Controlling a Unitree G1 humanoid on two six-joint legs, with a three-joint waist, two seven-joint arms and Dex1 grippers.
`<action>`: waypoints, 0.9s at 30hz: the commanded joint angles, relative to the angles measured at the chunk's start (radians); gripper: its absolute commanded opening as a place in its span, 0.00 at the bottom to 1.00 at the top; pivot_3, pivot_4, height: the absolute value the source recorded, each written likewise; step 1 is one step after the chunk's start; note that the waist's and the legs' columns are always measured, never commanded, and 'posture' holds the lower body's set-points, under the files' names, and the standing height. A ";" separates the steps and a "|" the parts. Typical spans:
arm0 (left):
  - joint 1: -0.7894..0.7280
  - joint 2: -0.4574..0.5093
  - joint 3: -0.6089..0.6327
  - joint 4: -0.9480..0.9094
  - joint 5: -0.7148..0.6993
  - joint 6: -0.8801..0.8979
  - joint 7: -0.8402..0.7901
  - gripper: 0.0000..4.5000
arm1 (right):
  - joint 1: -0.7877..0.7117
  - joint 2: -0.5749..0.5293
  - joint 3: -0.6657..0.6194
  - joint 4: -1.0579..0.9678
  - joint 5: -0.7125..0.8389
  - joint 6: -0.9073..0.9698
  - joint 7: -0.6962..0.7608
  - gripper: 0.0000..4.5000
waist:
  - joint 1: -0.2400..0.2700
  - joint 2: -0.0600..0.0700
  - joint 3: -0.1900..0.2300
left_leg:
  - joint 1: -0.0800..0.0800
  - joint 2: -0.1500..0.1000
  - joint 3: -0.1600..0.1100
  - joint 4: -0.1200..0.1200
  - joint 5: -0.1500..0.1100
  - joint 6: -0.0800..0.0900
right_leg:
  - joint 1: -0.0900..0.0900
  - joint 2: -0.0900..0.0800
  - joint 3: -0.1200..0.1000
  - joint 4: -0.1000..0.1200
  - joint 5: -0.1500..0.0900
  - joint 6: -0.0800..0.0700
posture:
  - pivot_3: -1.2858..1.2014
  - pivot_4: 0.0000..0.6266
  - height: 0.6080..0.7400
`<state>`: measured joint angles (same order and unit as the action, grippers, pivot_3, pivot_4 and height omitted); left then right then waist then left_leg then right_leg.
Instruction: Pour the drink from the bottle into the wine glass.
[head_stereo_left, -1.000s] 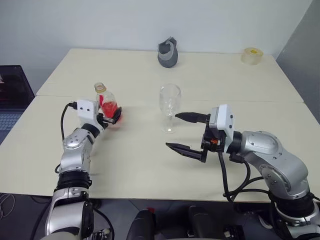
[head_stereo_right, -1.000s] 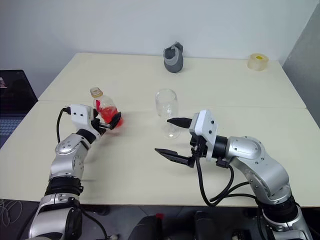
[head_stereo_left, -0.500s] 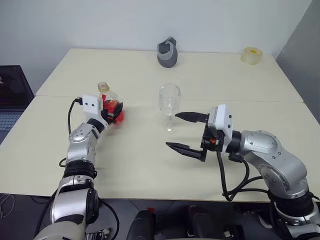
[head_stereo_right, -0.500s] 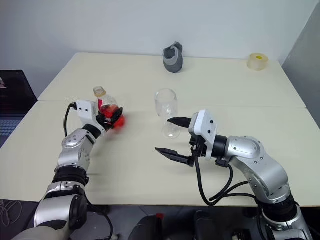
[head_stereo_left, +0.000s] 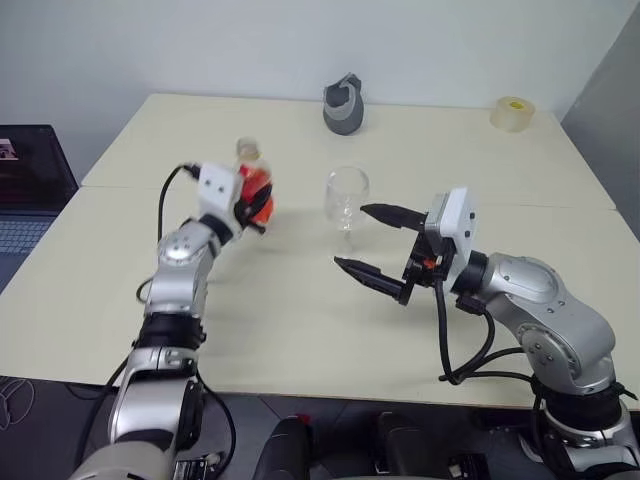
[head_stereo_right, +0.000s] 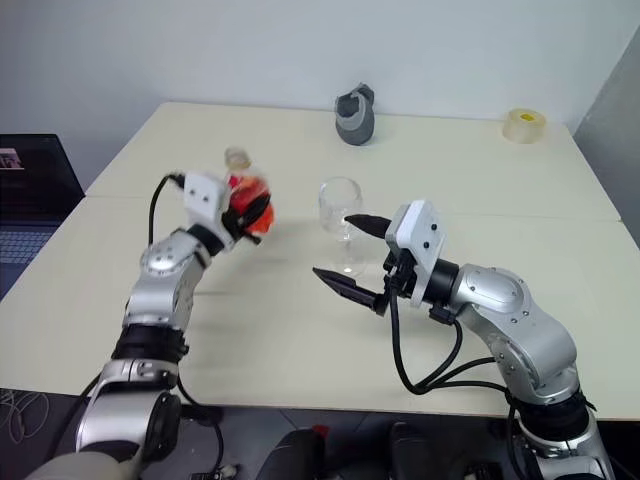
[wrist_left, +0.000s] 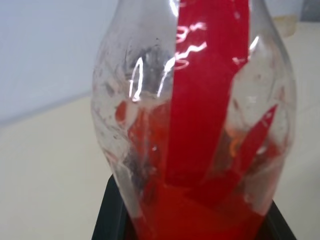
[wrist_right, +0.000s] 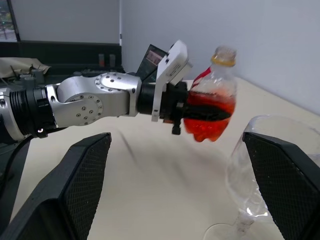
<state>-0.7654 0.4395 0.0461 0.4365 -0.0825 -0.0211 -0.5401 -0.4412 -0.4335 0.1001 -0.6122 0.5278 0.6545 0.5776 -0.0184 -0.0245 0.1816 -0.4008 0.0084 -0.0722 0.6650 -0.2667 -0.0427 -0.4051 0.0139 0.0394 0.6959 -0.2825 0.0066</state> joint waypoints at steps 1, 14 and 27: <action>-0.085 0.044 -0.057 0.002 0.093 -0.116 -0.015 0.21 | -0.035 0.033 -0.025 -0.009 -0.020 0.003 -0.079 1.00 | -0.010 0.000 0.000 | 0.000 0.000 0.000 0.000 0.000 0.000 | 0.000 0.000 0.000 0.000 0.000 0.000 | 0.52 0.24 1.00; -0.243 0.155 -0.198 0.266 0.360 -0.517 0.074 0.21 | -0.042 0.058 -0.009 0.028 -0.087 0.018 -0.165 1.00 | -0.012 0.000 0.000 | 0.000 0.000 0.001 -0.001 0.000 0.000 | -0.001 0.001 0.000 0.000 0.000 0.000 | 0.52 0.24 1.00; -0.344 0.233 -0.311 0.430 0.629 -0.737 0.312 0.21 | -0.042 0.062 0.015 0.030 -0.085 0.035 -0.162 1.00 | -0.013 0.000 0.000 | 0.000 0.000 0.001 -0.001 0.000 0.000 | -0.001 0.001 -0.001 0.001 0.000 0.000 | 0.52 0.24 1.00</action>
<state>-1.0644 0.6536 -0.2689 0.8766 0.5303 -0.7299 -0.2740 -0.4630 -0.3766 0.1199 -0.5623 0.4444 0.6947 0.4139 -0.0311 -0.0243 0.1817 -0.4006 0.0087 -0.0709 0.6641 -0.2668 -0.0423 -0.4065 0.0145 0.0388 0.6968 -0.2825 0.0066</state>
